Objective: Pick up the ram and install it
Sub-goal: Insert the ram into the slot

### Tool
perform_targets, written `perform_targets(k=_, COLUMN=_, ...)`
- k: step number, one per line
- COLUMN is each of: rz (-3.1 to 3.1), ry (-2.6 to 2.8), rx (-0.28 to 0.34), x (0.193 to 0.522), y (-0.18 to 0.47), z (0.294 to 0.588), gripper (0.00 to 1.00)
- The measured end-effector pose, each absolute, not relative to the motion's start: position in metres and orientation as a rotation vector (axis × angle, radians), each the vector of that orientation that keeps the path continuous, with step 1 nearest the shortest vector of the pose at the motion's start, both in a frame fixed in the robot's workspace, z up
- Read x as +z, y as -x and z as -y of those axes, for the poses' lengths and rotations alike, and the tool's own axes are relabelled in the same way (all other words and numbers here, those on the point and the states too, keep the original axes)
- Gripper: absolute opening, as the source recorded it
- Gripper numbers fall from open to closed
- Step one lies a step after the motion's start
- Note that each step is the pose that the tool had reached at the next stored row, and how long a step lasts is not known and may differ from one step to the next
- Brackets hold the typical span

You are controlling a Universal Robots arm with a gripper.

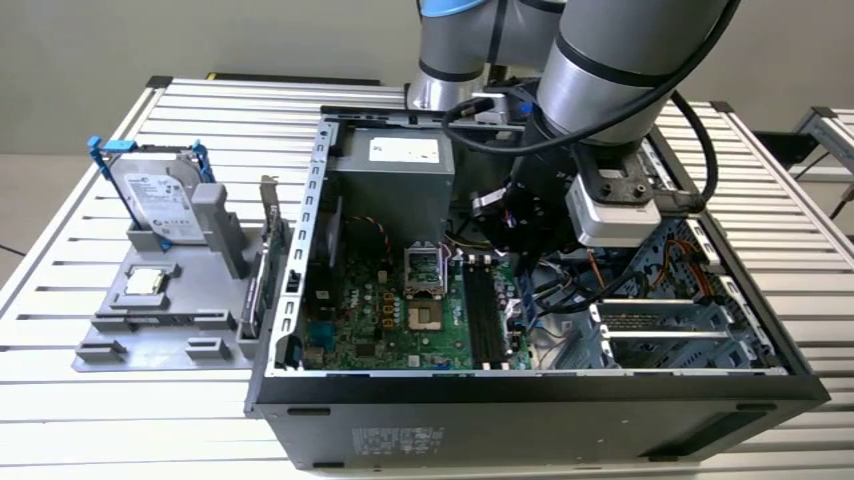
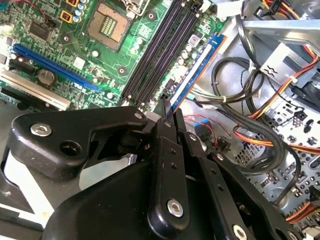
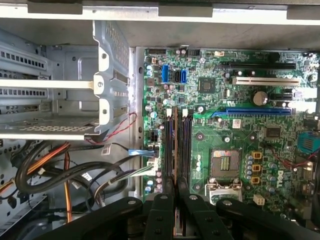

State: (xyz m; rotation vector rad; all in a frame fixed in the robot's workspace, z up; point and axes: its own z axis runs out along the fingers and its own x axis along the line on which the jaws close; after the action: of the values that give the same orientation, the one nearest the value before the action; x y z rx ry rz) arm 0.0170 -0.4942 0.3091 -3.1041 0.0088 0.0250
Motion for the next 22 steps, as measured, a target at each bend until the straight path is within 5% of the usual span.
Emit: perform_targets(k=22, rz=-0.009, ry=3.106, rx=0.026, x=0.297, y=-0.017, z=0.494, gripper=0.0)
